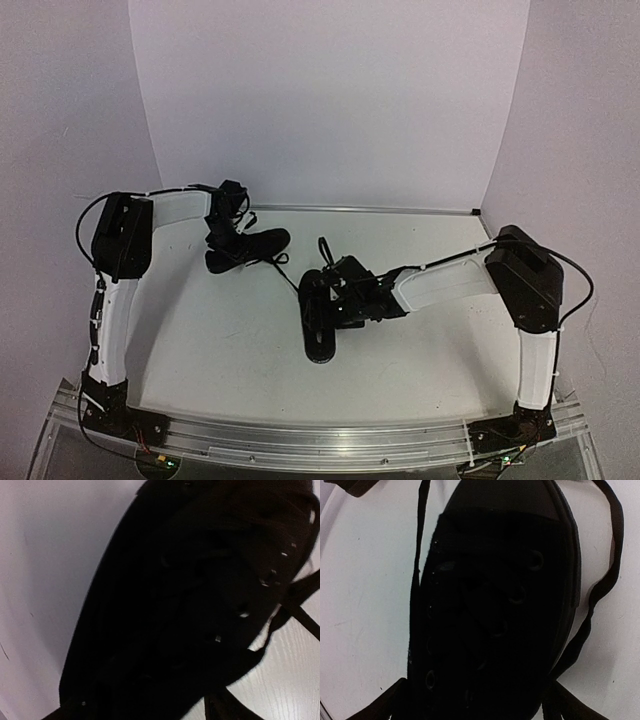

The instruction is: Tie the shoes

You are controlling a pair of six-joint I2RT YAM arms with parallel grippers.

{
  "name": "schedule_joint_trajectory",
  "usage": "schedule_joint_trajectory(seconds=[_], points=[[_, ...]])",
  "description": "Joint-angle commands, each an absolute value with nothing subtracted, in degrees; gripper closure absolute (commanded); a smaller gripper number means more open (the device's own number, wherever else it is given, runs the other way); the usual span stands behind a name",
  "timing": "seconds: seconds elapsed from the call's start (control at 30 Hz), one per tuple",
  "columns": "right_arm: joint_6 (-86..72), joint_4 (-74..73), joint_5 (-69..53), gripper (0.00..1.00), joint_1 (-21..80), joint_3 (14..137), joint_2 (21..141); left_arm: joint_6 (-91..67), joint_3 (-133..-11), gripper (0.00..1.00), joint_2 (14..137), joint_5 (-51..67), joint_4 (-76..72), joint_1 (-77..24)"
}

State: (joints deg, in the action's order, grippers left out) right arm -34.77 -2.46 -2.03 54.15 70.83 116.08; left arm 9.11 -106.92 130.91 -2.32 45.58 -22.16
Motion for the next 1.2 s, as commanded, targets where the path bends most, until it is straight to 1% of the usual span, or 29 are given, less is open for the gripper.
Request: schedule_joint_trajectory(seconds=[0.0,0.07,0.13,0.23,0.27,0.3,0.4,0.53,0.57,0.63,0.67,0.73,0.8,0.87,1.0,1.07,1.17], points=[[-37.41,-2.81,-2.75,0.17,53.50,71.49,118.25,6.99,-109.05,0.49,129.80,-3.30,49.64,-19.42],[-38.56,-2.84,-2.43,0.19,53.33,70.84,118.67,5.46,-107.20,0.62,127.74,-2.28,48.03,-18.17],[-39.59,-2.68,-2.08,0.21,53.32,70.13,119.05,3.87,-104.61,0.73,125.43,-1.65,45.75,-16.72],[-40.53,-2.28,-2.19,0.22,53.31,69.44,119.42,0.87,-102.92,0.91,122.93,-0.68,44.10,-13.73],[-40.82,-1.98,-2.32,0.22,53.29,69.23,119.44,-0.55,-102.67,0.94,122.55,-0.39,44.08,-12.59],[-41.09,-1.62,-2.50,0.22,53.31,69.05,119.40,-1.60,-102.41,0.96,122.29,-0.25,43.98,-11.79],[-41.72,-0.59,-3.85,0.23,53.32,68.40,118.99,-2.27,-102.04,0.97,122.47,-0.59,43.76,-10.92],[-43.07,1.92,-5.78,0.28,53.40,66.62,117.52,-3.90,-102.88,0.98,124.15,-3.37,45.60,-10.97],[-43.32,2.27,-5.95,0.29,53.45,65.91,116.70,-4.75,-103.02,0.96,124.31,-4.44,46.05,-10.94],[-43.66,3.11,-6.36,0.29,53.53,64.35,114.86,-6.18,-102.70,0.85,123.67,-5.93,46.36,-10.89],[-43.68,3.58,-6.64,0.28,53.70,63.65,113.82,-6.51,-102.05,0.77,122.81,-5.46,46.00,-10.91],[-43.33,3.97,-7.40,0.23,54.15,62.52,111.43,-7.26,-99.69,0.56,119.32,-3.20,44.24,-11.03],[-43.13,5.01,-8.15,0.21,54.43,60.99,108.48,-7.27,-96.16,0.43,114.65,-0.65,41.52,-11.34],[-42.86,5.45,-9.22,0.20,54.64,59.56,105.28,-7.25,-92.77,0.34,109.62,1.44,39.49,-12.03],[-42.70,4.43,-7.35,0.17,54.52,56.62,98.62,-5.51,-87.09,0.21,102.02,4.80,38.04,-15.25],[-42.44,3.16,-5.54,0.16,54.04,55.30,95.44,-4.63,-84.27,0.18,99.50,5.26,38.02,-18.12],[-41.24,2.16,-3.37,0.18,53.64,54.36,93.92,-4.68,-78.82,0.18,96.49,8.64,35.42,-22.03]])
